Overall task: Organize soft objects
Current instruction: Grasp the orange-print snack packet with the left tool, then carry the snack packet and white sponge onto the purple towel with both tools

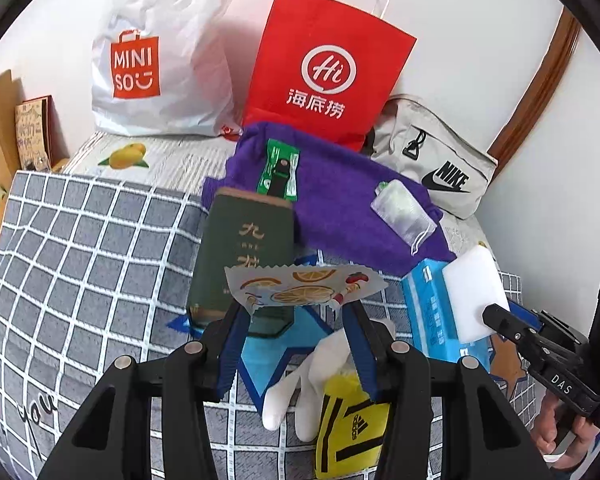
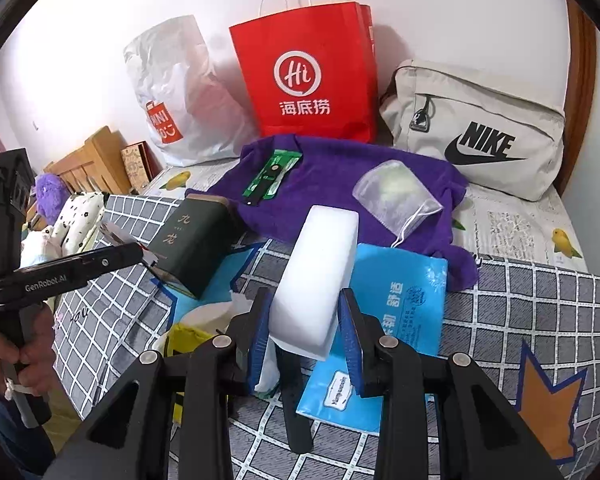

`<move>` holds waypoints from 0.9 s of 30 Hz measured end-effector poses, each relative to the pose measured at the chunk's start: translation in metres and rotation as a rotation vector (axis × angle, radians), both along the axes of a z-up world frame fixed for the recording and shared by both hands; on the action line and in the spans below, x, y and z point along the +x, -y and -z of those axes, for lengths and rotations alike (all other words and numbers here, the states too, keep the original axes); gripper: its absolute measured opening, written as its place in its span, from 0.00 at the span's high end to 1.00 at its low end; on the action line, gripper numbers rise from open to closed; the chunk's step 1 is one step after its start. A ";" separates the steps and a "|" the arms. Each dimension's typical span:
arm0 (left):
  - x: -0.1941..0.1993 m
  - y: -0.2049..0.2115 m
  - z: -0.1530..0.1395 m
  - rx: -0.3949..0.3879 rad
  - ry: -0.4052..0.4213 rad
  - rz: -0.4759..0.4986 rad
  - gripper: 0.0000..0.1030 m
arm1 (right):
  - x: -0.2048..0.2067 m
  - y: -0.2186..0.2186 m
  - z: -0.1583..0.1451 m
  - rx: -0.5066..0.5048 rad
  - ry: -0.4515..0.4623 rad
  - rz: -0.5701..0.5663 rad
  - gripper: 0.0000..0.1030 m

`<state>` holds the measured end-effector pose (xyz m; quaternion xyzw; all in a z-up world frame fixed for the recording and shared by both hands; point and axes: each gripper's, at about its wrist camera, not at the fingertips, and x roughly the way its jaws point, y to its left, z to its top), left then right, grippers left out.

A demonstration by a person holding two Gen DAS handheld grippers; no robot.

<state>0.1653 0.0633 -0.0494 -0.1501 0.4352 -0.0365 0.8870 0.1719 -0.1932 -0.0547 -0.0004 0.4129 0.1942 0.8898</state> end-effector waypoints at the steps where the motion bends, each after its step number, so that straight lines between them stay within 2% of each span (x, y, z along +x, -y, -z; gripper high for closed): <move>1: 0.002 -0.001 -0.002 -0.002 0.002 0.000 0.56 | 0.001 0.000 -0.001 -0.001 0.001 0.003 0.67; 19: 0.049 -0.006 -0.016 -0.001 0.020 0.023 0.56 | 0.049 0.011 -0.014 -0.010 0.013 0.058 0.67; 27: 0.077 -0.007 -0.014 0.020 0.007 0.040 0.56 | 0.087 0.019 -0.003 -0.024 -0.005 0.081 0.67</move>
